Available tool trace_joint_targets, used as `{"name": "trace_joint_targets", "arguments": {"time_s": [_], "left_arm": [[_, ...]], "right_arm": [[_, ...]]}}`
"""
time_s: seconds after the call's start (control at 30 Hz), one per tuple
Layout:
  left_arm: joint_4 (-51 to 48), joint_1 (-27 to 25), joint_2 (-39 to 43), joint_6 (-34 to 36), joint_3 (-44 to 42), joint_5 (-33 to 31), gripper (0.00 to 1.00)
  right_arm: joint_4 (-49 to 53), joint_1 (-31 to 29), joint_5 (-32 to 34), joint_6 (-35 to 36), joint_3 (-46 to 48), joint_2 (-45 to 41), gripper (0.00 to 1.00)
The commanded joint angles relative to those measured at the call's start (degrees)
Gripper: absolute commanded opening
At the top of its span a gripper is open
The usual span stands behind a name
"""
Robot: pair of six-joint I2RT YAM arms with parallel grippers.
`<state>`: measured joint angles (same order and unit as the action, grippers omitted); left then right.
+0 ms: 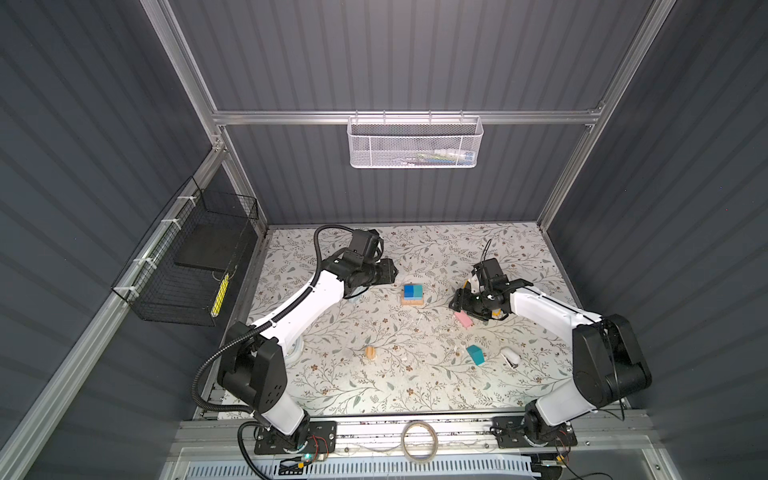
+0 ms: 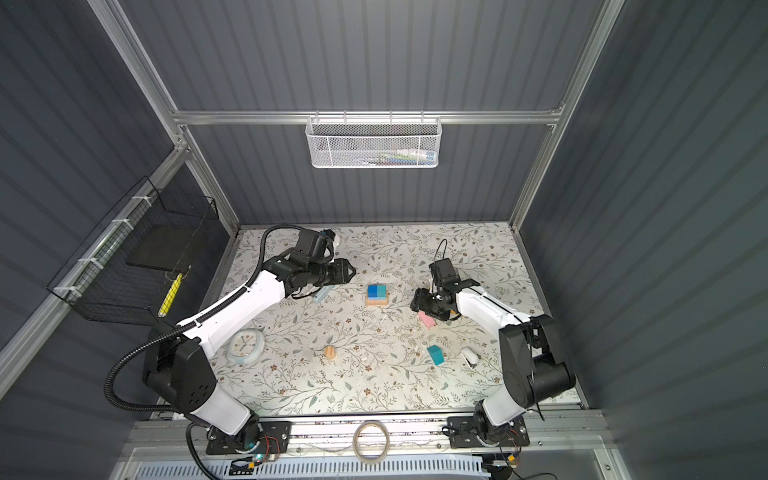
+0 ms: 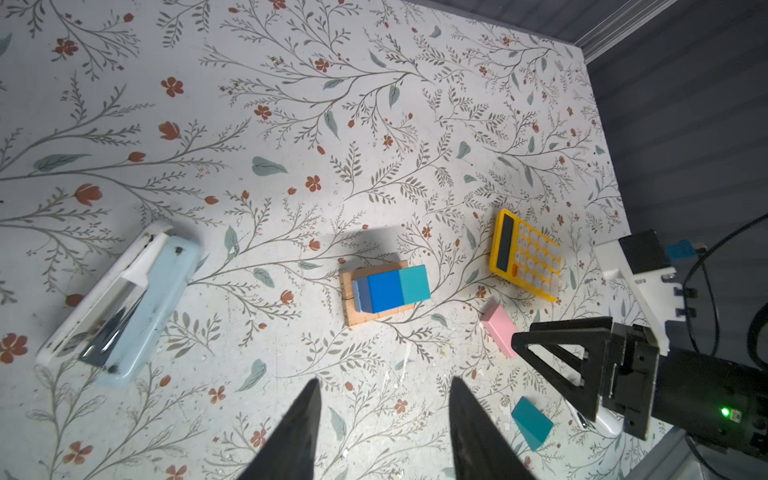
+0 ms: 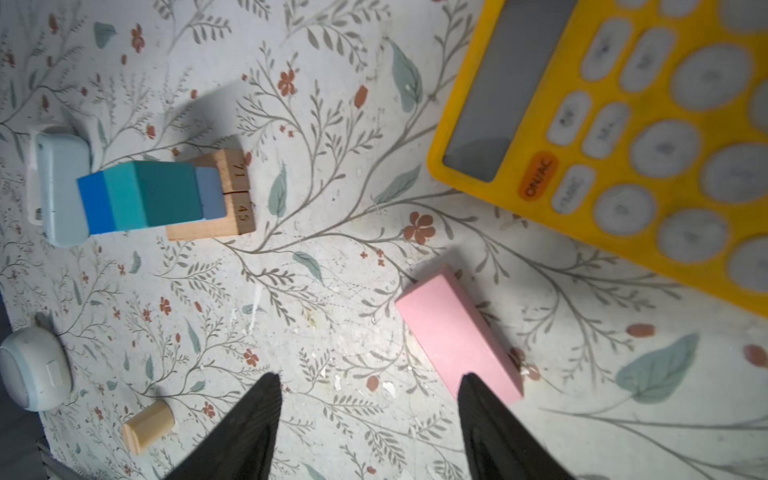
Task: Build the wood block tower
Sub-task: 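Raise both grippers off the stack and move the right gripper toward the pink block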
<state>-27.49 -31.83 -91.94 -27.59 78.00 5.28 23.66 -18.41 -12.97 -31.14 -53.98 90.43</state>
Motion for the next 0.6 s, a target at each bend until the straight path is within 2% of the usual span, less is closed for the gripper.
{"name": "trace_joint_targets", "arguments": {"time_s": [0.0, 0.43, 0.57], "left_arm": [[-1.24, -0.23, 2.18, 1.26, -0.43, -1.24, 0.50], [-1.03, -0.24, 0.76, 1.25, -0.21, -0.27, 0.50], [-0.94, -0.24, 0.36, 1.09, -0.08, -0.01, 0.50]], "right_arm": [[0.79, 0.36, 1.68, 1.41, 1.28, 1.09, 0.73], [2.37, 0.65, 4.28, 3.53, -1.82, 5.76, 0.75], [2.20, 0.62, 2.82, 3.37, -2.14, 7.01, 0.70]]}}
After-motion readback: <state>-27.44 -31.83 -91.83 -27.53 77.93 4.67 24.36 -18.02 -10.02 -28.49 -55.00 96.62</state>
